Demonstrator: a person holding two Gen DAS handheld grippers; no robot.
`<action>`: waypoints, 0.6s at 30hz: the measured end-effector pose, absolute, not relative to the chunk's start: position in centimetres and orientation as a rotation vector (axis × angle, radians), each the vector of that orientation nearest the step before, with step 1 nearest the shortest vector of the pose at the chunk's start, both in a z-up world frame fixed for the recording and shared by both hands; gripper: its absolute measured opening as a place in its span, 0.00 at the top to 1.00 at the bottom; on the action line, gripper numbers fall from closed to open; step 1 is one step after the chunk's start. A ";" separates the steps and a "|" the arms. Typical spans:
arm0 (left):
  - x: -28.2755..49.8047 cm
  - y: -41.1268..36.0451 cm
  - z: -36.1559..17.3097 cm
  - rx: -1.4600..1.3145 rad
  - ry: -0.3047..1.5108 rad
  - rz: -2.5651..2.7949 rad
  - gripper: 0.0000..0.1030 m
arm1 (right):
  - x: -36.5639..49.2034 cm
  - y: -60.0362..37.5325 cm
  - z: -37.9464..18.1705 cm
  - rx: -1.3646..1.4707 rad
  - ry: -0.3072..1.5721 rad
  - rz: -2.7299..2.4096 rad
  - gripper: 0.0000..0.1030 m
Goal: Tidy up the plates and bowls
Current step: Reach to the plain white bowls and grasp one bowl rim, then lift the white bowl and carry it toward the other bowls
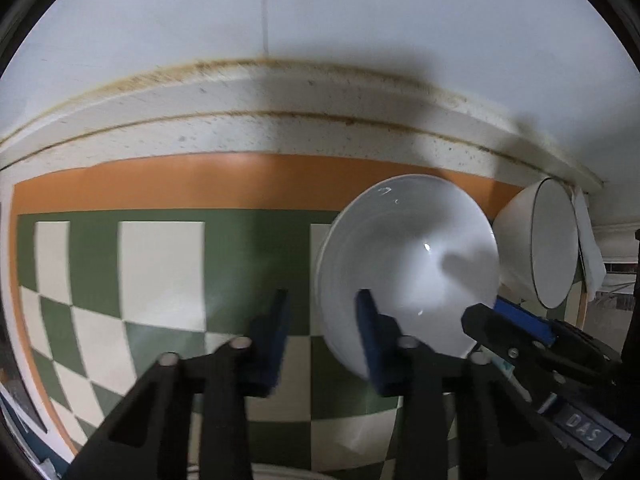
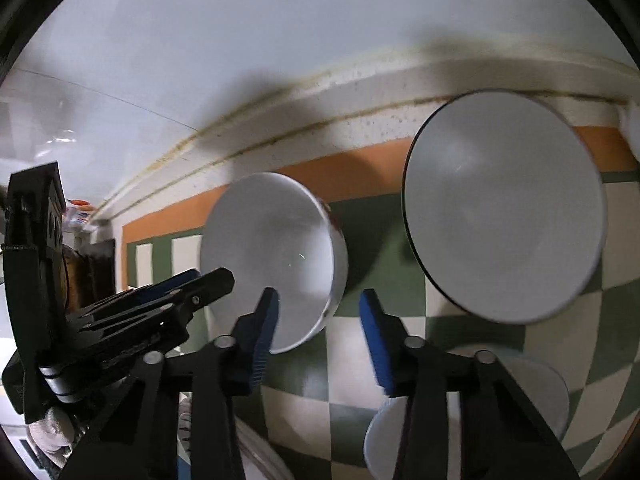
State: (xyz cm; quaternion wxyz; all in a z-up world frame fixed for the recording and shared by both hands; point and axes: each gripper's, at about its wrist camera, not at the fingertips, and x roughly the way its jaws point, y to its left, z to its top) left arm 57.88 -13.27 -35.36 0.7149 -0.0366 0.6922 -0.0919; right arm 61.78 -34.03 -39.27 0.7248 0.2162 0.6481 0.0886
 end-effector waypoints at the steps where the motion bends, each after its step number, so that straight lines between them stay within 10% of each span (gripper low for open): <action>1: 57.9 -13.3 -35.6 -0.087 1.535 -0.208 0.82 | 62.0 -33.9 -39.8 0.475 1.443 0.198 0.75; 18: 52.5 -12.3 -29.3 -0.089 1.433 -0.236 0.83 | 57.5 -32.0 -34.5 0.418 1.357 0.219 0.84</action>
